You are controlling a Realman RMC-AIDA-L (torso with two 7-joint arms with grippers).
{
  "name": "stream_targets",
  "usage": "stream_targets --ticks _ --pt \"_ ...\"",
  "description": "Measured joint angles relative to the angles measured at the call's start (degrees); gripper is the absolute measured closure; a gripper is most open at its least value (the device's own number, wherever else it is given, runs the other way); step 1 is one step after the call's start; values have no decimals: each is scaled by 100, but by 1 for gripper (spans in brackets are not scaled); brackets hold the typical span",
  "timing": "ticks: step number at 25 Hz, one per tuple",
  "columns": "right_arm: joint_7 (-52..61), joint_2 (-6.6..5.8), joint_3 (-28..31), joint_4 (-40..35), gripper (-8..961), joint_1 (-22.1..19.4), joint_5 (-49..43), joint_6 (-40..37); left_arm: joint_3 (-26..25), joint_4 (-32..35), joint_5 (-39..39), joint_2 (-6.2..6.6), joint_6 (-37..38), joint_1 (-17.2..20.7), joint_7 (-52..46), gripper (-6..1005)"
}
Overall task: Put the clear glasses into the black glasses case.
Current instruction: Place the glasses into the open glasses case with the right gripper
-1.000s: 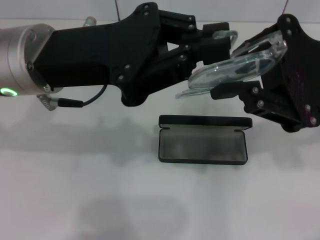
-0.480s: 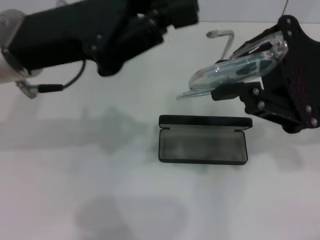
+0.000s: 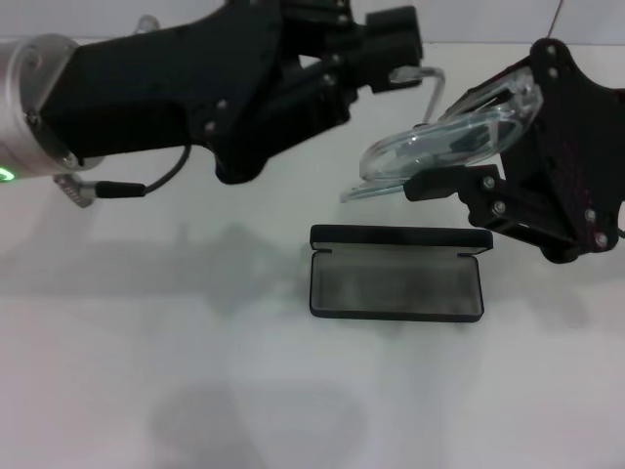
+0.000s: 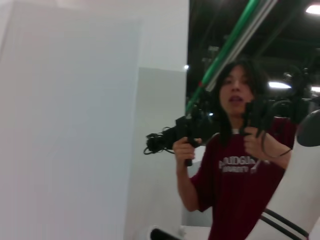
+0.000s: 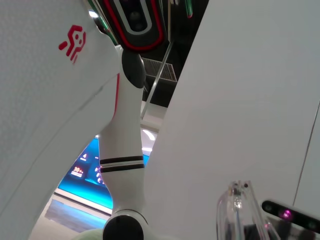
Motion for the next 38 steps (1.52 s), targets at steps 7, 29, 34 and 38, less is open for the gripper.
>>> stream_targets --ticks 7,29,34,38 --pt "-6 1 0 31 807 8 -33 45 158 1 -74 -4 -2 -27 11 885" --pt "1197 -13 -19 -615 801 -98 -651 262 -1433 -1 532 360 -11 567 170 884" --pt "3803 8 -374 -2554 800 -143 -2250 850 -2025 3 687 541 -8 1048 183 884" --pt "6343 2 -537 -3825 799 370 -3802 863 -2132 51 702 612 -8 1282 226 884"
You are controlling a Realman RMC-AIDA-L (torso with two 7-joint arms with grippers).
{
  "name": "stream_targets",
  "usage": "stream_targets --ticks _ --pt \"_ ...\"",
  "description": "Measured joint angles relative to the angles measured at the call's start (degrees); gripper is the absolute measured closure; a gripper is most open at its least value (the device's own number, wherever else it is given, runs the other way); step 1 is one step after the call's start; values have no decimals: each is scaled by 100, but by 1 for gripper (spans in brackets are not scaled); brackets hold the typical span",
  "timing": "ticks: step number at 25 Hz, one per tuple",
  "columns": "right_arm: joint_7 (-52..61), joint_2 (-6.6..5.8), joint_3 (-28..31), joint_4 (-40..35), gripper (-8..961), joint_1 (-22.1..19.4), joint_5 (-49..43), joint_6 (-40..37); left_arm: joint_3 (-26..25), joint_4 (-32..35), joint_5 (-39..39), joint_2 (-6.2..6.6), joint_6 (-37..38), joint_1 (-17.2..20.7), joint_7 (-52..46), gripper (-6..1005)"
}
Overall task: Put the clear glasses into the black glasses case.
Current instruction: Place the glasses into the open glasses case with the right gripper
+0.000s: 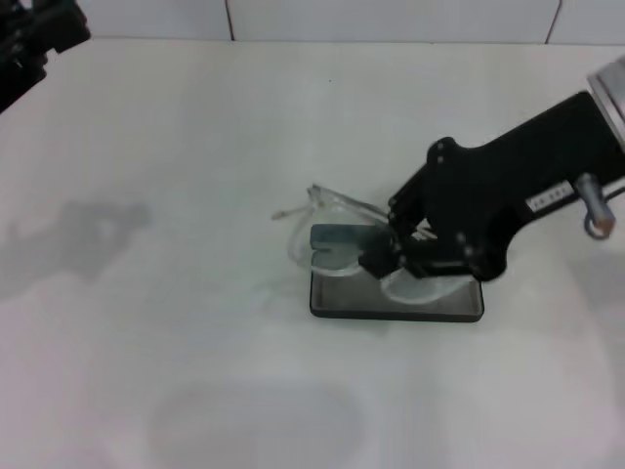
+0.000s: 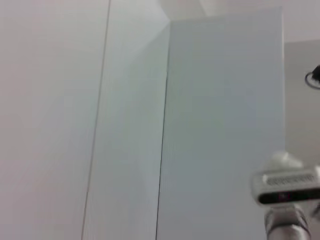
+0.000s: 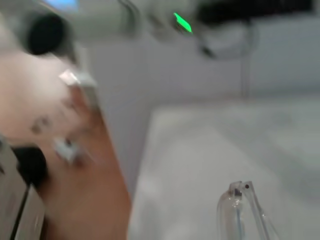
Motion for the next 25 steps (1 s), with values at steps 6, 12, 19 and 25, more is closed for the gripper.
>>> stream_targets --ticks 6,12,19,25 --pt "1481 33 -177 1008 797 1582 -1195 -663 21 13 10 -109 7 104 221 884" --pt "1627 67 -1164 2480 796 2421 -1835 -136 18 -16 109 -168 9 177 324 884" --pt "1687 78 -2142 3215 794 2918 -1957 587 20 -105 167 -174 10 150 404 884" --pt "1700 78 -2402 3530 793 3081 -1977 958 19 -191 235 -181 10 120 453 883"
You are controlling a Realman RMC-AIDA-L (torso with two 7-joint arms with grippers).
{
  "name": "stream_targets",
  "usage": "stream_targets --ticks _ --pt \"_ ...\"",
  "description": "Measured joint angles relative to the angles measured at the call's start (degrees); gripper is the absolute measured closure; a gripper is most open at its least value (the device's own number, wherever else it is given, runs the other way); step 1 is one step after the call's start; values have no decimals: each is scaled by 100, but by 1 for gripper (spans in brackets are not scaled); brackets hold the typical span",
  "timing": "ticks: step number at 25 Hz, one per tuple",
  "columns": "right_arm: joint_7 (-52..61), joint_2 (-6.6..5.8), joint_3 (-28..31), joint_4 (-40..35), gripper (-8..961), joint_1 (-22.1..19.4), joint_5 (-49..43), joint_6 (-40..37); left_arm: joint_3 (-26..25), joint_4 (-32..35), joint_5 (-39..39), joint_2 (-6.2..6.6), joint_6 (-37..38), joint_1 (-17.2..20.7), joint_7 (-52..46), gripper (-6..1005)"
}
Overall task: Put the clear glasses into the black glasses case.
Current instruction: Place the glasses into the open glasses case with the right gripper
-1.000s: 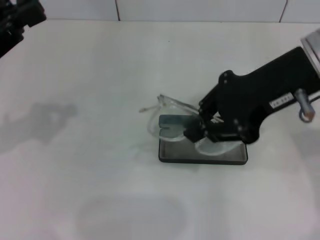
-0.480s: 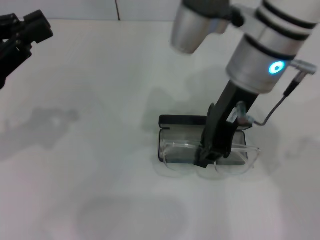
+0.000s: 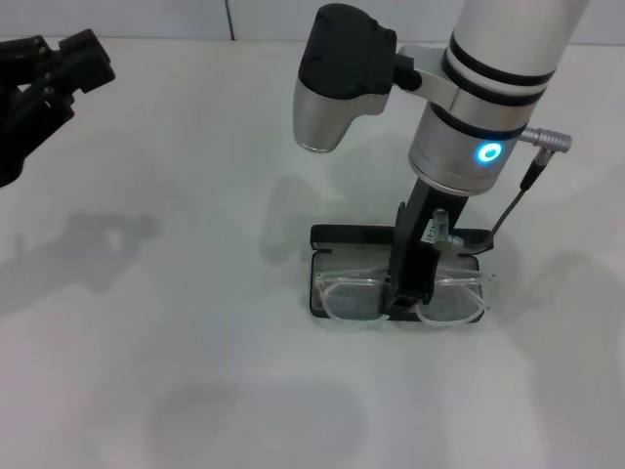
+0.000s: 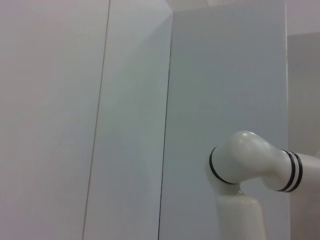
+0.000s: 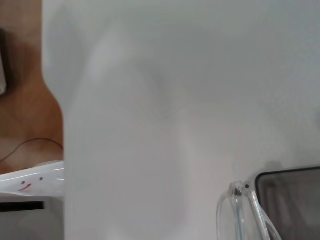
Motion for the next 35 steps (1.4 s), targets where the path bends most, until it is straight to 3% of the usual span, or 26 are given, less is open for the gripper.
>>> stream_targets --ticks 35 --pt "-113 0 -772 346 784 -121 -117 1121 -6 -441 87 -48 -1 -82 255 883"
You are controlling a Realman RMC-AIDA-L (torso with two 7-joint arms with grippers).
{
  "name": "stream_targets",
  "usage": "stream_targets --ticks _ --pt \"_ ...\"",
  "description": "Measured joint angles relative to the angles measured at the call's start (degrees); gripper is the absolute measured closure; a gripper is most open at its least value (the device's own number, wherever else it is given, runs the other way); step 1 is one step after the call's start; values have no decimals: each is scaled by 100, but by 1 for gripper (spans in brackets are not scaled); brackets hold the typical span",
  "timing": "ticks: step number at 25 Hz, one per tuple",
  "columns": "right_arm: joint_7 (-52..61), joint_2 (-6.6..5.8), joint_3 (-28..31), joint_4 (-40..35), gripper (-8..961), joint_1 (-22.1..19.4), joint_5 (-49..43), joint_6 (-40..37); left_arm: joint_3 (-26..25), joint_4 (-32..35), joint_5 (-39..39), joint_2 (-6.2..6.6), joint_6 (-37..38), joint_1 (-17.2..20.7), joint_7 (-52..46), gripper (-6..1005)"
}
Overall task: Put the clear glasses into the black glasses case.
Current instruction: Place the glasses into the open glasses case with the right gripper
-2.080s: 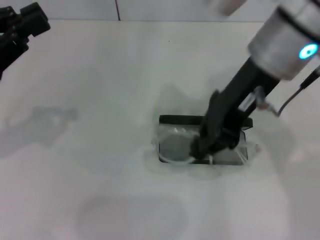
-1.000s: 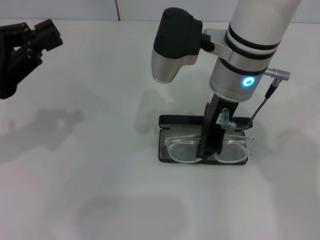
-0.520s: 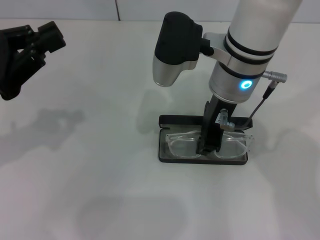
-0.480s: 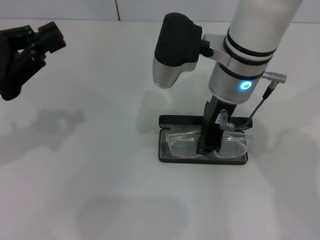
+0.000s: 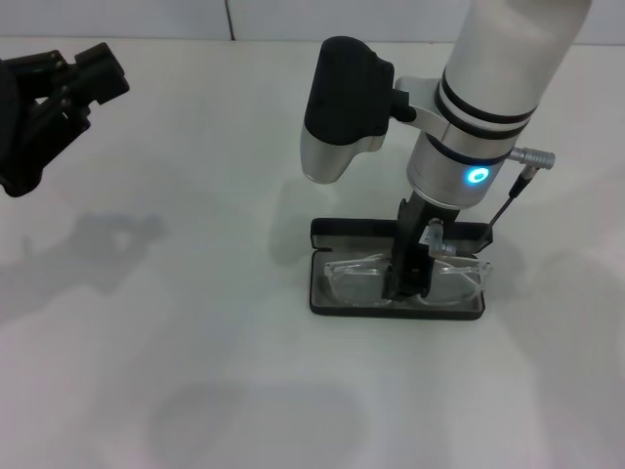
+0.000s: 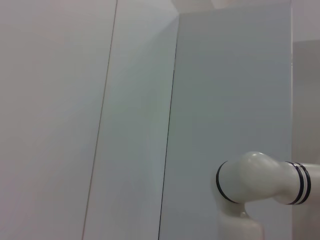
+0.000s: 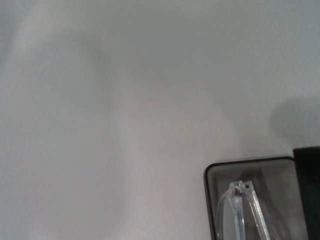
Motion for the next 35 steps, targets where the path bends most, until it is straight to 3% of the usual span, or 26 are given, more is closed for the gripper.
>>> stream_targets --ticks 35 --pt "-43 0 63 71 773 -5 19 -26 0 0 52 -18 1 27 0 882"
